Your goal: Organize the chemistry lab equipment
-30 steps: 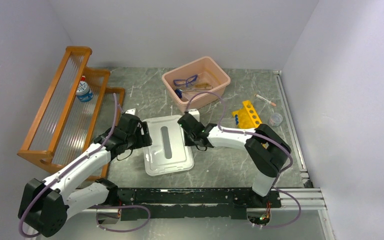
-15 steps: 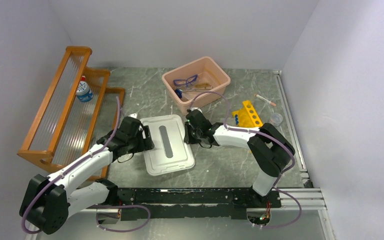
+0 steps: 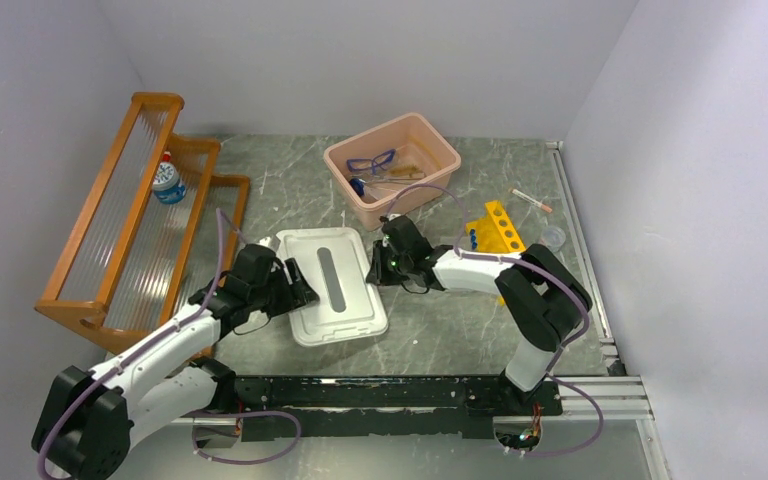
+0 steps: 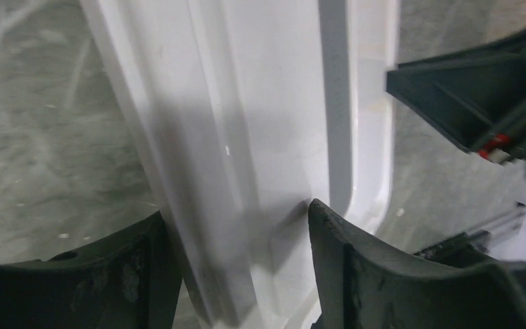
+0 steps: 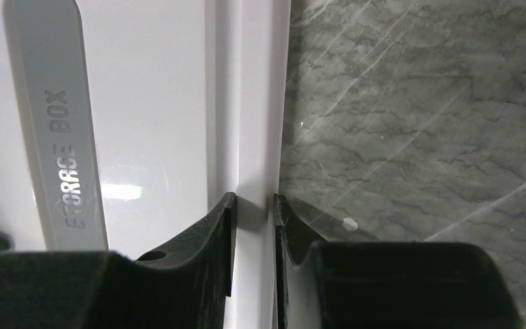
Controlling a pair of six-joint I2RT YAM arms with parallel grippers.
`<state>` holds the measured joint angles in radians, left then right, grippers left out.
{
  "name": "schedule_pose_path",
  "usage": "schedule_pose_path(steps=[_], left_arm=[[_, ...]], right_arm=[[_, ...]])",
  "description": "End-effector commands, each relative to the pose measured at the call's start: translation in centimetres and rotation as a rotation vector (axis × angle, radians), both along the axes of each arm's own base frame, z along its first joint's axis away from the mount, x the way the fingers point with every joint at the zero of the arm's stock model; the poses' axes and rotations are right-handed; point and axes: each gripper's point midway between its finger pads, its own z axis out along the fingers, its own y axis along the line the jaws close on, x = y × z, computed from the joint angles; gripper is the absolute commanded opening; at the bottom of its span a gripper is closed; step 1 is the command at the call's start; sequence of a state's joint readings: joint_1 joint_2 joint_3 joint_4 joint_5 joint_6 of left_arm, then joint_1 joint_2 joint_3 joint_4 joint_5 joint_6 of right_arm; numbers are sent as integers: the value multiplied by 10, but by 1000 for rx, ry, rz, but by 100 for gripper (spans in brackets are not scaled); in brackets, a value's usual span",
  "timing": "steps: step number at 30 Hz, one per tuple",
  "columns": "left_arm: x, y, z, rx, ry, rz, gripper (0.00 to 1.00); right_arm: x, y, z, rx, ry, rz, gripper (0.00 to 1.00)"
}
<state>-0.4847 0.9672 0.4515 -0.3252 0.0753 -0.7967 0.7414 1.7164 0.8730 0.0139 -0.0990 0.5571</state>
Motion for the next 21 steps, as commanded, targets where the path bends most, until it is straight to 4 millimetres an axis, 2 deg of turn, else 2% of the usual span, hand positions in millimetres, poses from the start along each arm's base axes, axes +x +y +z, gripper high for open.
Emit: schedule_pose_path(steps=[1, 5, 8, 10, 11, 14, 17, 21], left_arm=[[2, -37, 39, -255, -57, -65, 63], [3, -45, 61, -331, -100, -75, 50], [5, -43, 68, -322, -123, -78, 41], [6, -41, 67, -309, -127, -73, 31], [6, -42, 68, -308, -133, -77, 27], [5, -36, 69, -266, -141, -78, 6], [7, -26, 79, -208, -180, -72, 5], [11, -17, 111, -148, -266, -90, 5]], right_arm=[[-2, 5, -1, 62, 31, 1, 0], [-3, 5, -2, 69, 36, -2, 0], [-4, 5, -1, 75, 38, -1, 0], [-5, 7, 2, 88, 37, 15, 0], [-7, 9, 5, 102, 30, 34, 4], [-9, 12, 21, 147, -5, 57, 21], [-8, 13, 40, 178, -42, 62, 34], [-4, 15, 75, 212, -98, 78, 48]])
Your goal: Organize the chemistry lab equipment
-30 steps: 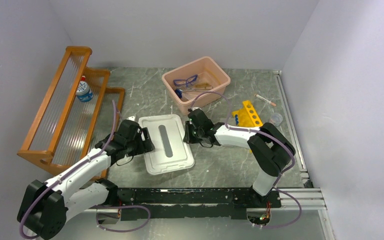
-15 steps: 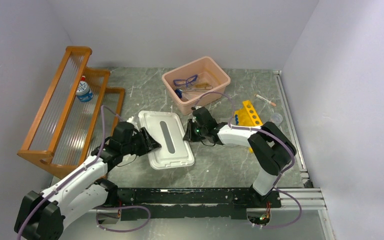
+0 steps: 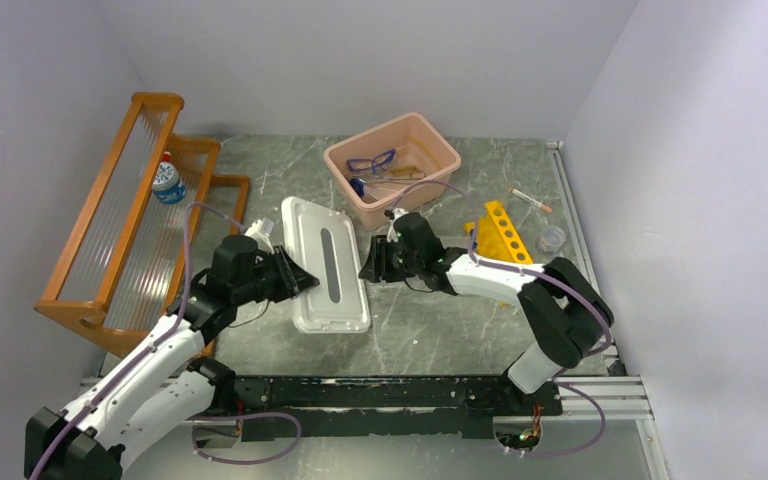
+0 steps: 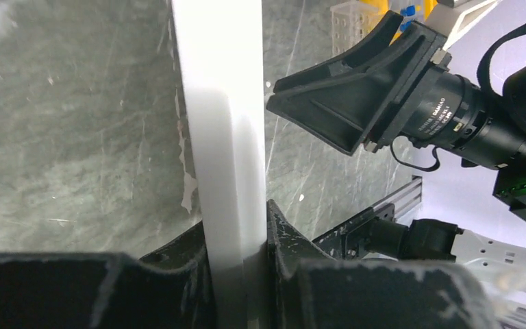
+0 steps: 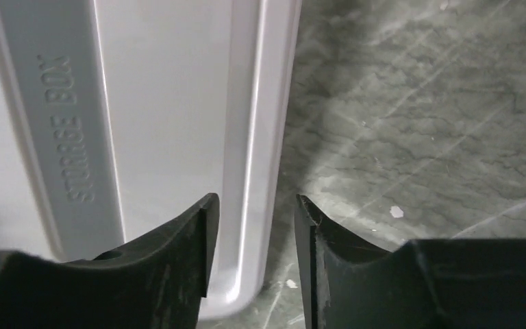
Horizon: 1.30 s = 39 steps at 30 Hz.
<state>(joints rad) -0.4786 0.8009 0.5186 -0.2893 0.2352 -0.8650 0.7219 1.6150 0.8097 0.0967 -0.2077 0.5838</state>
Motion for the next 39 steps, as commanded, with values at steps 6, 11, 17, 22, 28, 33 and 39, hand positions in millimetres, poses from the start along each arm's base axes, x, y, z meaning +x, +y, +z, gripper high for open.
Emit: schedule_pose_path(steps=[6, 11, 17, 22, 28, 33, 39], left_arm=[[11, 26, 81, 212, -264, -51, 5], [12, 23, 123, 279, -385, -171, 5], [9, -8, 178, 230, -540, -394, 5], [15, -48, 212, 96, -581, -573, 5], [32, -72, 246, 25, -647, -737, 5], [46, -88, 258, -51, -655, -850, 5], [69, -90, 264, -80, -672, -868, 5]], right_arm=[[0, 14, 121, 170, -237, 143, 64], [3, 8, 190, 226, -377, 223, 75], [38, -19, 264, 290, -503, 233, 79], [76, -58, 315, 401, -550, 189, 83], [117, -120, 335, 539, -560, 144, 86], [107, -122, 339, 628, -554, 312, 85], [95, -120, 350, 647, -572, 388, 79]])
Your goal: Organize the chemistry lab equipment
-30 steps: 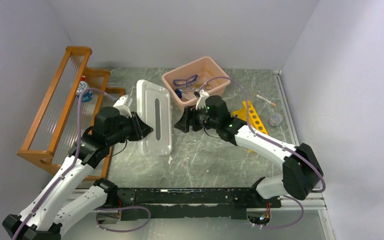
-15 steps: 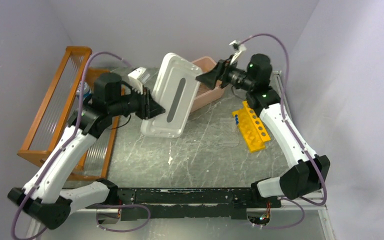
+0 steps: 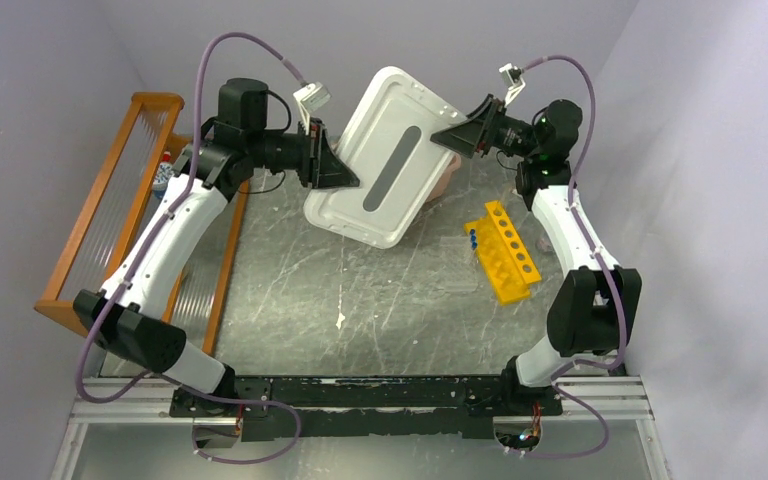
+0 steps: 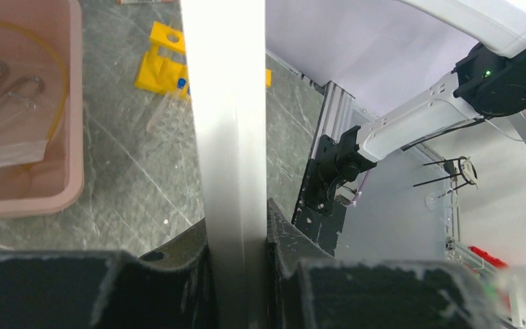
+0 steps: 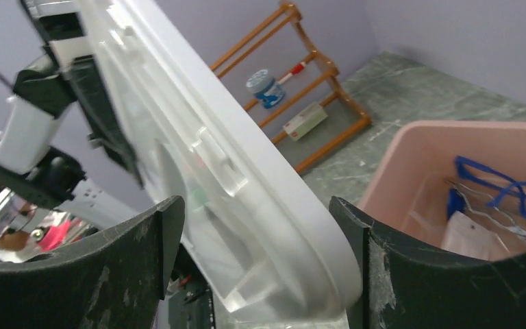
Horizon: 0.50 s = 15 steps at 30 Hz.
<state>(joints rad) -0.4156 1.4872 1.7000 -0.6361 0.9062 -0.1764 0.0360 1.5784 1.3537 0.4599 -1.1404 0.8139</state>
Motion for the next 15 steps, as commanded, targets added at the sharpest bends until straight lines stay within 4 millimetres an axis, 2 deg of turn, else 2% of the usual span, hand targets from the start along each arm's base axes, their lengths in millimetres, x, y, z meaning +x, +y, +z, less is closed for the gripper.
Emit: schedule_pose_path(steps=[1, 6, 9, 13, 15], left_arm=[[4, 2, 27, -58, -93, -82, 5], [27, 22, 21, -49, -88, -17, 5], [39, 34, 19, -63, -77, 7, 5], [42, 35, 15, -76, -60, -4, 5], [44, 36, 12, -68, -62, 5, 5]], right_arm=[[-32, 6, 29, 1, -125, 134, 75], [-44, 7, 31, 31, -118, 199, 51], [-51, 7, 32, 42, -121, 226, 45], [-56, 8, 36, 44, -133, 237, 34], [-55, 8, 38, 44, -126, 228, 31]])
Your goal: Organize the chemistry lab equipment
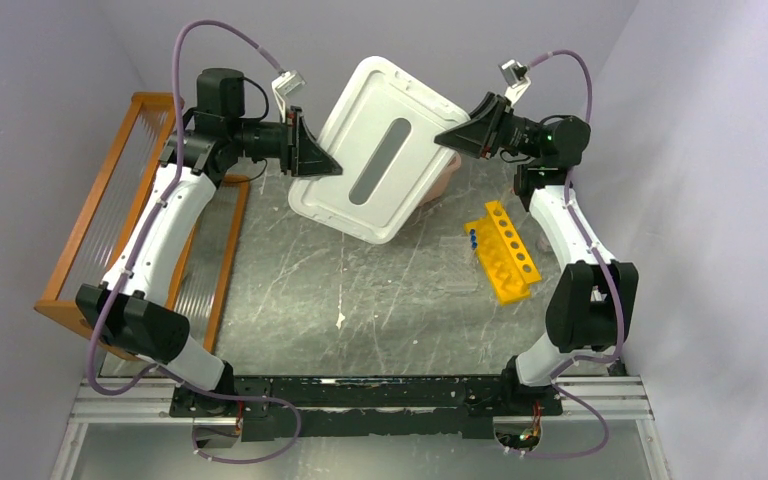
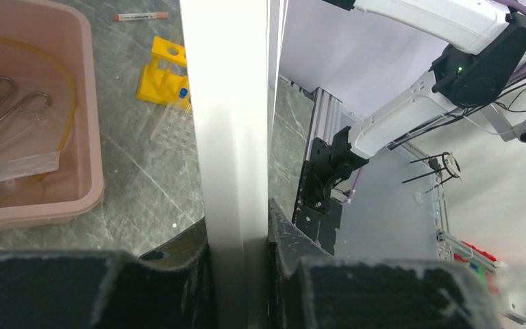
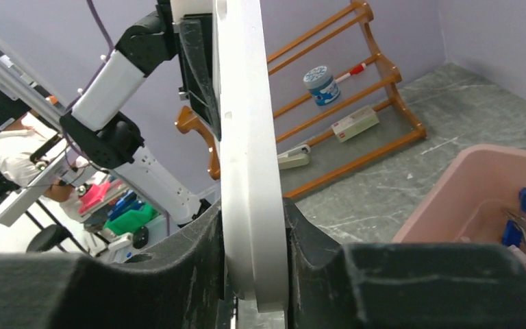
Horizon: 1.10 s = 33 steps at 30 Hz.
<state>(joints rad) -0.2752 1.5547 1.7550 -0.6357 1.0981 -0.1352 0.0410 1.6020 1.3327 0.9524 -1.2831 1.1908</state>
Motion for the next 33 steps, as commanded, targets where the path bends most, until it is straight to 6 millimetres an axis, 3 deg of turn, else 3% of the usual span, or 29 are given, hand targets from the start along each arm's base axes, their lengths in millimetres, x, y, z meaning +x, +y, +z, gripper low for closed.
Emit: schedule_pose_path(steps=[1, 4, 9, 12, 14, 18, 21, 28, 33], left_arm=[[19, 8, 4, -7, -57, 50, 5], [19, 9, 3, -11, -55, 50, 6], [31, 16, -1, 7, -55, 129, 56], [48, 27, 3, 6, -59, 226, 72], [69, 41, 4, 23, -72, 349, 78], [102, 75, 8, 66, -88, 607, 81], [111, 90, 8, 70, -88, 724, 82], [114, 109, -30, 91, 10, 879, 81], [112, 107, -63, 54, 108, 910, 78]], right_arm=[[-13, 0, 8, -13, -36, 30, 30], [-10, 0, 13, -1, -18, 14, 19], [-2, 0, 20, 52, 64, -22, 0], [2, -1, 22, 91, 110, -36, 0], [4, -1, 23, 114, 135, -44, 0], [25, -4, 17, 127, 210, -132, 0], [52, -10, 3, 123, 295, -265, 0], [95, -21, -8, 255, 466, -455, 0], [126, -33, -43, 289, 571, -594, 0]])
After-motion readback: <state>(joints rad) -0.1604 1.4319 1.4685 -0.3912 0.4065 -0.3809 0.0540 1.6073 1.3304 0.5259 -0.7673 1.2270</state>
